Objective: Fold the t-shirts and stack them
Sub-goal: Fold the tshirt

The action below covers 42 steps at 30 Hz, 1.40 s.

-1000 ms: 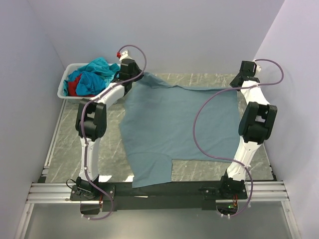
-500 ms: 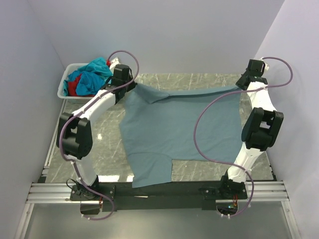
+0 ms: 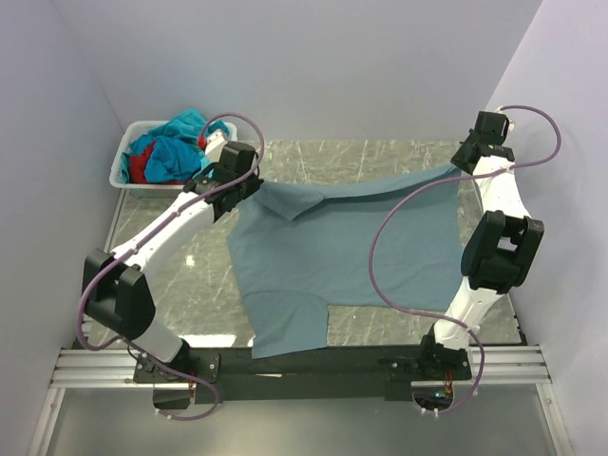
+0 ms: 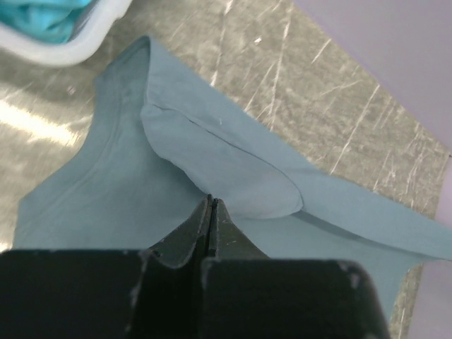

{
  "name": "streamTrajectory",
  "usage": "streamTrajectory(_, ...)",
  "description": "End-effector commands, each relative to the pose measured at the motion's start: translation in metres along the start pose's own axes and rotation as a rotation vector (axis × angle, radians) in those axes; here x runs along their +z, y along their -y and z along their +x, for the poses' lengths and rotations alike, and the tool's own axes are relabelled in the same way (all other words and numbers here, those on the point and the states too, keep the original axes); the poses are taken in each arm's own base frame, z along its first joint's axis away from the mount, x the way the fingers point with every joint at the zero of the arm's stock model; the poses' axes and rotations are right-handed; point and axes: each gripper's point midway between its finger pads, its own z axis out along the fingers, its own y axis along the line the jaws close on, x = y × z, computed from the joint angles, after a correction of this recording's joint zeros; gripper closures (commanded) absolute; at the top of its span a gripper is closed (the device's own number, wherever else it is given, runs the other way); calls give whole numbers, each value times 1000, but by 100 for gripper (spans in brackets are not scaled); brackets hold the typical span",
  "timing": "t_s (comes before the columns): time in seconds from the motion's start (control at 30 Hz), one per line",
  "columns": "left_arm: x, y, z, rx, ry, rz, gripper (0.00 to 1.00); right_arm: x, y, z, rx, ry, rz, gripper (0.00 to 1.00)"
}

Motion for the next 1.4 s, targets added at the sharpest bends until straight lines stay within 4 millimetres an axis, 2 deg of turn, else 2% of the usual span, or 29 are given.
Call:
streamTrajectory(0.0,-16,-12,0,-43,11,-34,99,-22,4,-20,-17,55,-5,100)
streamTrajectory(0.13,-32,-18,11,-41,-13,-42,99,-22,7,-16,-23,41,0,100)
streamTrajectory(0.3,-40,-25,31,-37,-60,-24,99,-24,12,-9,-44,22,15,100)
streamTrajectory(0.4,-37,-39,48,-23,-96,-48,99,-25,18,-2,-62,8,35,100)
streamTrajectory(0.6,-30,-53,70,-5,-150,-62,99,-23,30,26,-77,-44,58,100)
streamTrajectory(0.7,-23,-57,79,16,-173,-61,99,-16,30,41,-73,-76,41,98)
streamTrajectory(0.83,-11,-62,95,36,-214,-79,99,-3,43,60,-69,-120,105,95)
streamTrajectory(0.93,-2,-61,98,47,-217,-88,100,5,50,69,-67,-135,143,82)
streamTrajectory(0.97,-1,-61,98,52,-216,-90,99,7,51,70,-66,-139,149,69)
streamTrajectory(1.03,6,-57,93,48,-207,-93,100,7,55,73,-66,-155,173,56)
streamTrajectory(1.07,7,-56,92,53,-209,-90,100,6,57,73,-63,-155,185,39)
streamTrajectory(1.13,13,-54,85,44,-200,-89,99,-1,55,68,-60,-141,182,18)
streamTrajectory(1.17,15,-53,84,45,-204,-83,99,-4,52,67,-61,-135,172,14)
streamTrajectory(1.27,26,-49,73,33,-194,-55,99,-21,27,64,-86,-114,75,13)
streamTrajectory(1.3,27,-40,68,26,-197,-27,99,-31,15,62,-90,-104,25,12)
streamTrajectory(1.37,38,-40,63,27,-193,-24,99,-42,-12,80,-149,-125,-49,12)
